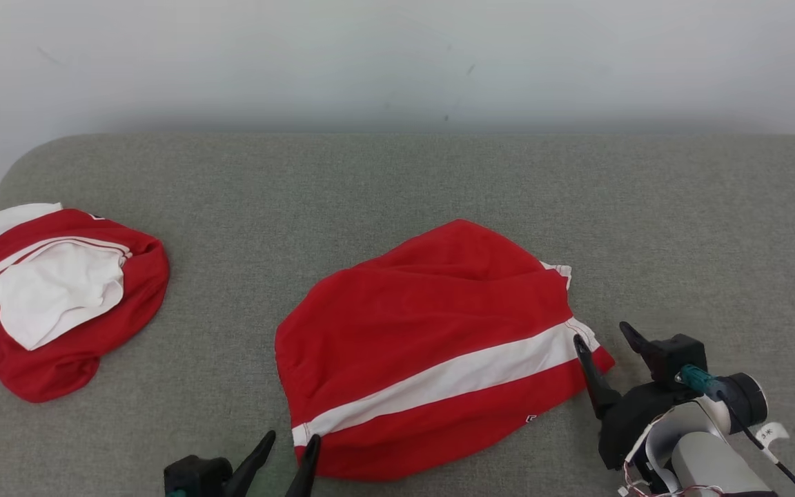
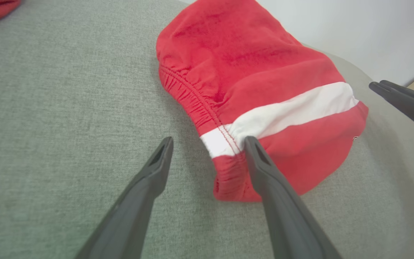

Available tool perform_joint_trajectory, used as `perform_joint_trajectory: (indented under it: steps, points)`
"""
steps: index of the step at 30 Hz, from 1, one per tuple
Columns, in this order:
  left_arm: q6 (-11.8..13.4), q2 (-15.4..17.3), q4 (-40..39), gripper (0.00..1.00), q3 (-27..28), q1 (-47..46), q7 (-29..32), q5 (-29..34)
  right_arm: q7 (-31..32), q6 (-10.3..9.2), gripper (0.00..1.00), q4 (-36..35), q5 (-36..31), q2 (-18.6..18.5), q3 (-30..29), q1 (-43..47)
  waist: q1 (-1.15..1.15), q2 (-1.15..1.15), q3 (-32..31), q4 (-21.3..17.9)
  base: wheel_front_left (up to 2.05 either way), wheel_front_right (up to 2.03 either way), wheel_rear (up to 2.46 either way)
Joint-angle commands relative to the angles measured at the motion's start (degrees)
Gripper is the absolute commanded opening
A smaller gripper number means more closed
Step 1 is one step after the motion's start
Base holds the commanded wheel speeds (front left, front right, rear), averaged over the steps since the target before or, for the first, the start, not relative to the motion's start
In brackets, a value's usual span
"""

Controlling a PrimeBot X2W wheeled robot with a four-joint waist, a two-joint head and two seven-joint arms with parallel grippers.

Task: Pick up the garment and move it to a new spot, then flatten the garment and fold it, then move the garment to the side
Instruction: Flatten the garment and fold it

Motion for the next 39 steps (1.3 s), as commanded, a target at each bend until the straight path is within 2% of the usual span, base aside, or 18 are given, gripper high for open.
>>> perform_joint_trajectory:
  steps: [1,11,13,16,17,18,19,20,21,22,30,39]
  points:
    - [0.1,0.3,0.3,1.00,-1.0,-1.2,0.9,-2.6,0.3,-0.11,1.00,1.8,0.7,-0.2,1.0,-1.2,-0.01,-0.01,0.3,0.2,0.00,0.00,0.00]
    - [0.1,4.1,-1.4,1.00,-8.1,-5.1,2.8,-13.4,-1.3,-0.11,1.00,11.9,4.2,0.0,7.0,-7.7,-0.01,-0.01,2.1,0.6,0.00,0.00,0.00]
    - [0.1,4.5,-1.7,0.73,-9.4,-5.8,3.0,-14.8,-1.4,-0.11,1.00,13.7,4.8,0.2,7.9,-8.8,-0.01,-0.01,2.4,0.7,0.00,0.00,0.00]
    - [0.1,4.6,-2.0,0.64,-11.4,-6.7,3.6,-17.1,-1.7,-0.11,1.00,15.9,5.7,0.4,9.3,-10.5,-0.01,-0.01,3.0,1.0,0.00,0.00,0.00]
    - [0.1,4.8,-2.0,0.56,-11.9,-7.2,3.4,-17.6,-1.8,-0.11,1.00,16.5,5.9,0.6,9.8,-11.1,-0.01,-0.01,3.3,1.1,0.00,0.00,0.00]
    - [0.1,4.9,-2.1,0.41,-12.6,-7.7,3.3,-18.0,-1.4,-0.11,1.00,17.6,6.3,0.6,10.1,-11.4,-0.01,-0.01,3.5,1.2,0.00,0.00,0.00]
    - [0.1,4.8,-2.0,0.22,-13.2,-8.0,3.2,-18.4,-1.0,-0.11,0.67,18.5,6.4,0.5,10.5,-11.8,-0.01,-0.01,3.7,1.3,0.00,0.00,0.00]
    - [0.1,4.8,-2.0,0.22,-13.2,-8.0,3.2,-18.4,-1.0,-0.11,0.67,18.5,6.4,0.5,10.5,-11.8,-0.01,-0.01,3.7,1.3,0.00,0.00,0.00]
    - [0.1,4.8,-2.2,0.00,-13.8,-8.6,2.8,-18.6,-1.2,-0.11,0.30,19.1,6.8,0.7,11.0,-12.3,-0.01,-0.01,3.8,1.4,0.00,0.00,0.00]
    - [0.1,4.6,-2.2,0.00,-14.1,-9.0,2.3,-19.1,-1.4,-0.11,0.00,19.5,7.3,0.8,11.3,-12.6,-0.01,-0.01,3.9,1.5,0.00,0.00,0.00]
    - [0.1,5.3,-2.2,0.00,-15.4,-8.4,-2.1,-20.5,-4.2,-0.11,0.00,17.7,9.2,-0.4,12.6,-12.2,-0.01,-0.01,1.7,1.0,0.00,0.00,0.00]
    - [0.1,7.3,-5.0,0.00,-13.1,-11.1,-3.8,-18.4,-4.1,-0.11,0.00,3.9,10.5,-2.3,9.8,-8.9,-0.01,-0.01,-0.5,-1.2,0.00,0.00,0.00]
